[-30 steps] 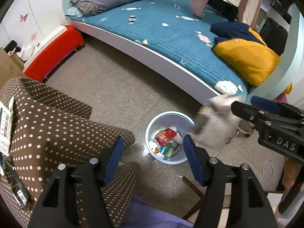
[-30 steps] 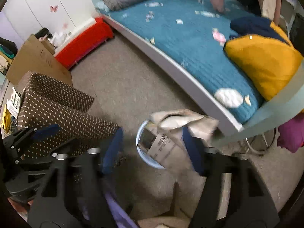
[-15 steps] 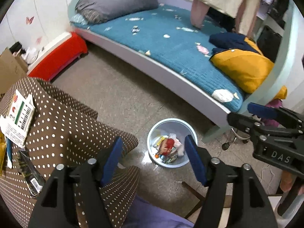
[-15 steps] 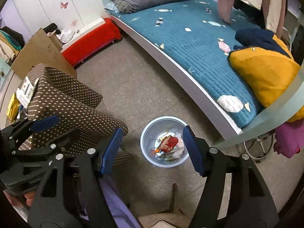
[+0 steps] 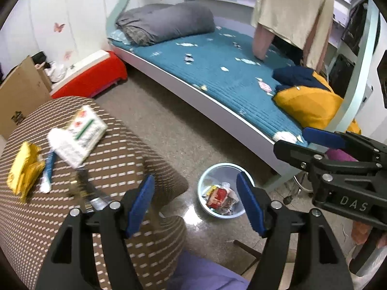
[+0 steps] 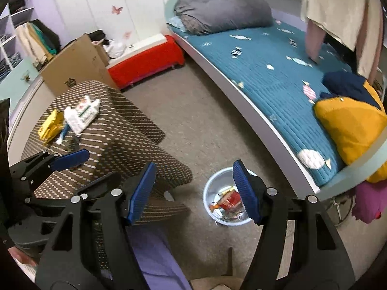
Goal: Collect trash
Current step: 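Move both tools back from the wastebasket to the table, then grasp the black wrapper with the right tool while the left tool grasps the yellow plastic bag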
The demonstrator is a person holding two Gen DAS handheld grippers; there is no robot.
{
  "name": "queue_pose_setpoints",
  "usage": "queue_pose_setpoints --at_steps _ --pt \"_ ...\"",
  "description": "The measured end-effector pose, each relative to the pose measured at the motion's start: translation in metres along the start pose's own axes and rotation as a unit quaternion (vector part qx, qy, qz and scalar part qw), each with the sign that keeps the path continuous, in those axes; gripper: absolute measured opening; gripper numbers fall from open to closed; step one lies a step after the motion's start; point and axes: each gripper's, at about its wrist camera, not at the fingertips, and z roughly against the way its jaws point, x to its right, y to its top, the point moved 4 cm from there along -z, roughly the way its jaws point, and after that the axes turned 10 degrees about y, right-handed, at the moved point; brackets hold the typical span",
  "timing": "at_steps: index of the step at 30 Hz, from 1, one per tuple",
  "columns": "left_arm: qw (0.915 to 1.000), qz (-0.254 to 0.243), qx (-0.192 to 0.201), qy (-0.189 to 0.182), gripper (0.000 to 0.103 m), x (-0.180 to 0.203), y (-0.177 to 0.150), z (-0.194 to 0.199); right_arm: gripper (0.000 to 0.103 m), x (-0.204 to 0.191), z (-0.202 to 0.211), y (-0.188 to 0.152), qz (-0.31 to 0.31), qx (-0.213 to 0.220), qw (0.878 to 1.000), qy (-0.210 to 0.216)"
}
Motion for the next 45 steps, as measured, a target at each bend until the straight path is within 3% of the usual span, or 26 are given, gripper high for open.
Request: queue_pose_setpoints --at_steps 14,30,31,32,33,35,38,45 --pt "0.9936 0.08 0.004 0.08 0.075 -0.107 -0.03 0.026 0.07 -0.099 -0.042 0.013 0.076 -0.028 0.994 0.067" --pt "0.9767 0.164 -0.026 0.135 0.077 -0.206 -0.074 0.026 0.07 -0.18 -0.113 0.004 0.146 -0.091 0.981 0.087" --pt "0.9756 0.169 -0.028 0.137 0.079 -0.211 -0.076 0.025 0.064 -0.184 -0.117 0.003 0.156 -0.094 0.979 0.087" --pt "0.9743 0.176 -0.028 0.138 0.081 -0.216 -0.078 0.025 0.046 -0.188 -0.122 0.002 0.162 -0.096 0.978 0.084" --pt "0.9736 0.181 -0.027 0.137 0.083 -0.22 -0.078 0.025 0.037 -0.19 -0.127 0.001 0.167 -0.102 0.978 0.077" --pt "0.9738 0.187 -0.024 0.127 0.084 -0.229 -0.078 0.026 0.029 -0.193 -0.134 0.002 0.169 -0.102 0.977 0.082" --pt "0.9731 0.187 -0.02 0.133 0.088 -0.24 -0.071 0.024 0.019 -0.191 -0.135 0.006 0.163 -0.102 0.977 0.087" --pt "0.9758 0.165 -0.034 0.139 0.094 -0.265 -0.041 -0.004 0.015 -0.178 -0.123 0.02 0.135 -0.089 0.981 0.107"
